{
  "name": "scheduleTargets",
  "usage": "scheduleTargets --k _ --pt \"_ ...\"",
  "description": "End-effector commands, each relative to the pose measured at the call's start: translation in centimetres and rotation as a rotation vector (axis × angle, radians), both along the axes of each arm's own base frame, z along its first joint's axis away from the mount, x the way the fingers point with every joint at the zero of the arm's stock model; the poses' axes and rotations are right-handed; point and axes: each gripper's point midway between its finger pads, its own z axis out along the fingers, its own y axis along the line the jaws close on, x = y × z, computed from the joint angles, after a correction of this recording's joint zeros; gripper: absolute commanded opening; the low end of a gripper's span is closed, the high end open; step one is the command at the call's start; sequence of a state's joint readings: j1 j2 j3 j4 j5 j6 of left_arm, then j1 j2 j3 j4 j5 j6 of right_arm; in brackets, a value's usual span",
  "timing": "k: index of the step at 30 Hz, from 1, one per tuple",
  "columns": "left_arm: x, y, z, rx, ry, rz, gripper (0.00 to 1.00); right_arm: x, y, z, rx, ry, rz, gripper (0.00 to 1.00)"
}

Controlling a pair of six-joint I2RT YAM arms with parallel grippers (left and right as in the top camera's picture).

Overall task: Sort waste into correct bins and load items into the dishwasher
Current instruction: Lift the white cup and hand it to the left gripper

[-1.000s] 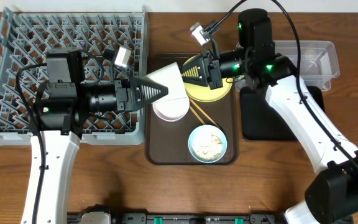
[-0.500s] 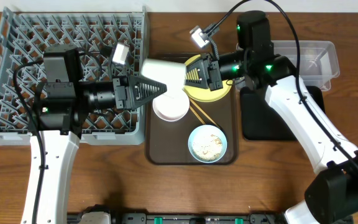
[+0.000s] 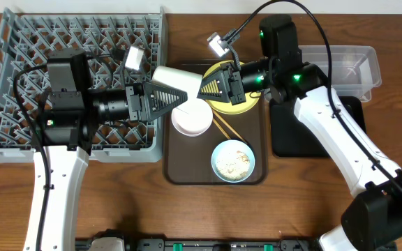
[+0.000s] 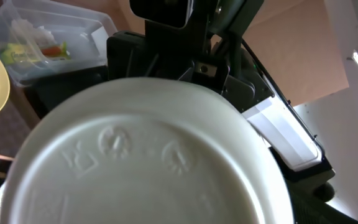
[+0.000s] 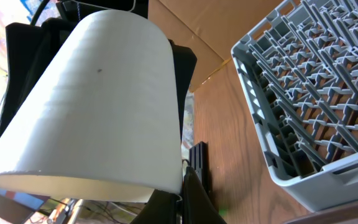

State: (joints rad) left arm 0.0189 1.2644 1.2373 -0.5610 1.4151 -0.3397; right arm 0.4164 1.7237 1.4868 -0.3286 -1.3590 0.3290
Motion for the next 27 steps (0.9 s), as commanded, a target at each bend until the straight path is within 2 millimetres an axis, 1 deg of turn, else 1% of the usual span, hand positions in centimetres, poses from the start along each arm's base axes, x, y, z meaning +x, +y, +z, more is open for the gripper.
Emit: scheduleTargets --k 1,6,8,10,19,27 --pt "-0.09 0.02 0.99 -0.017 -0.05 -0.022 0.83 -0.31 0.29 -0.32 0.008 0.003 0.026 0.01" --pt "0.02 0.02 1.16 -0.016 -0.07 -0.023 0.85 -0.86 0.16 0.12 0.033 0.0 0.062 0.01" --pt "0.02 0.02 1.16 -0.016 -0.07 -0.023 0.87 -0.86 0.16 0.13 0.033 -0.001 0.062 0.01" --pt "0.01 0.01 1.16 -0.017 -0.07 -0.023 0.88 -0.82 0.18 0.16 0.035 -0.006 0.061 0.01" --pt "0.01 0.01 1.16 -0.017 -0.069 -0.023 0.87 -0.24 -0.07 0.5 0.045 -0.03 0.047 0.01" --pt "0.01 0.01 1.16 -0.017 -0.069 -0.023 0.87 -0.35 -0.11 0.38 0.042 -0.019 0.05 0.01"
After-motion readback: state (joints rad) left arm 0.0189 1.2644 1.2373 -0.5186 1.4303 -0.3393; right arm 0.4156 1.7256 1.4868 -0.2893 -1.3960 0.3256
